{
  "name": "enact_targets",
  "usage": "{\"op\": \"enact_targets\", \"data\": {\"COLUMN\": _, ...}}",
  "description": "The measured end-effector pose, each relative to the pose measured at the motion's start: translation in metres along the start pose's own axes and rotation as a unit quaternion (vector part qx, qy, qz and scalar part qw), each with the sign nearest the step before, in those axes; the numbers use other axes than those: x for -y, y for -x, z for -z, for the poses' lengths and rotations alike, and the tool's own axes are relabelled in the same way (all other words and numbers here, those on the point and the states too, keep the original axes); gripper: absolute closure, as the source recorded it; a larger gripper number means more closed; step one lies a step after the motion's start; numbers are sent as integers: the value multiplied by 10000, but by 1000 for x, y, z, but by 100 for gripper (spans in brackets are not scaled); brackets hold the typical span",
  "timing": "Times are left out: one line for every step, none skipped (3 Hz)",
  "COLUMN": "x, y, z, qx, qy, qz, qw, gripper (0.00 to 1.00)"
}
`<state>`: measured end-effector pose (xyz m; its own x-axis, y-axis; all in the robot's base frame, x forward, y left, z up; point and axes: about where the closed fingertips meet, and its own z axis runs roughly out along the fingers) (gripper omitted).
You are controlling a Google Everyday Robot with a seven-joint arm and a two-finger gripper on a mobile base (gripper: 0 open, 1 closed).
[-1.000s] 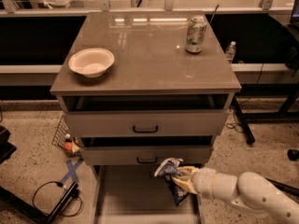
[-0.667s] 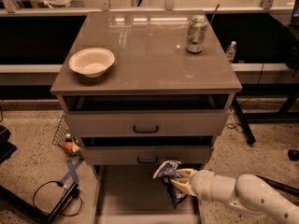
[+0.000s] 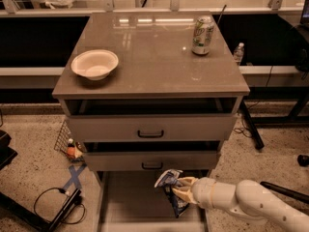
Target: Place blue chip bag into bottom drawer
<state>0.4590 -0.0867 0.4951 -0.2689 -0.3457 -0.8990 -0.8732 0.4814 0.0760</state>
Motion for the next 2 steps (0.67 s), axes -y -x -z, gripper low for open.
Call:
{"op": "enact_targets", "data": {"x": -1, "y": -40, "z": -40, "qx": -207, "qy": 127, "qz": -160, "qw": 9996, "gripper": 100}}
{"op": "enact_targets", "data": {"x": 7, "y": -76, "z": -73, "qx": -127, "qy": 75, "qz": -360, "qw": 9992, "gripper": 100}}
